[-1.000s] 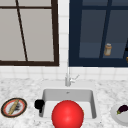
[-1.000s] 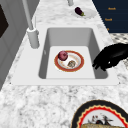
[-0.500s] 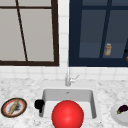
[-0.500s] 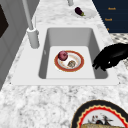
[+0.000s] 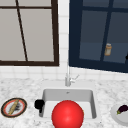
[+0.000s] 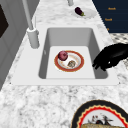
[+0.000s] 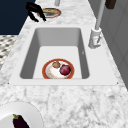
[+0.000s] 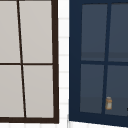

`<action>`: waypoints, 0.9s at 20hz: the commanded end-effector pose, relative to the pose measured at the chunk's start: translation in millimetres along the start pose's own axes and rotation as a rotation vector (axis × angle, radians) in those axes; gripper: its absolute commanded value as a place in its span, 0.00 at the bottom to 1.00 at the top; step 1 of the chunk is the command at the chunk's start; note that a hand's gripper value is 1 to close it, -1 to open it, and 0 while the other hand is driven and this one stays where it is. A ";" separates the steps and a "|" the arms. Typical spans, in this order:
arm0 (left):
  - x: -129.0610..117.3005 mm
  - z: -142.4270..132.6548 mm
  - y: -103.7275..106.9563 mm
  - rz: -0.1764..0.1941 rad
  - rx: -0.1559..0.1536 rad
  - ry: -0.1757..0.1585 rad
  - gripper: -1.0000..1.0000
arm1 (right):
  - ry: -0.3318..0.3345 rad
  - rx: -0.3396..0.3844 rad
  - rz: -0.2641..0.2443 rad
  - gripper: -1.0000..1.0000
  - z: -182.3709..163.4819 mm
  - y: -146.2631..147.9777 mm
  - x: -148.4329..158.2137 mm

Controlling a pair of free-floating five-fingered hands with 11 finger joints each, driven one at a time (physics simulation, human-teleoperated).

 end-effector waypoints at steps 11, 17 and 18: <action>0.0 0.0 0.0 0.000 0.000 0.000 0.50 | -0.056 -0.184 -0.111 1.00 111.2 -44.8 -61.2; 0.0 0.0 0.0 0.000 0.000 0.000 0.50 | -0.107 -0.284 -0.165 1.00 165.7 -64.2 -80.9; 0.0 0.0 0.0 0.000 0.000 0.000 0.50 | -0.118 -0.300 -0.173 1.00 175.2 -66.9 -84.0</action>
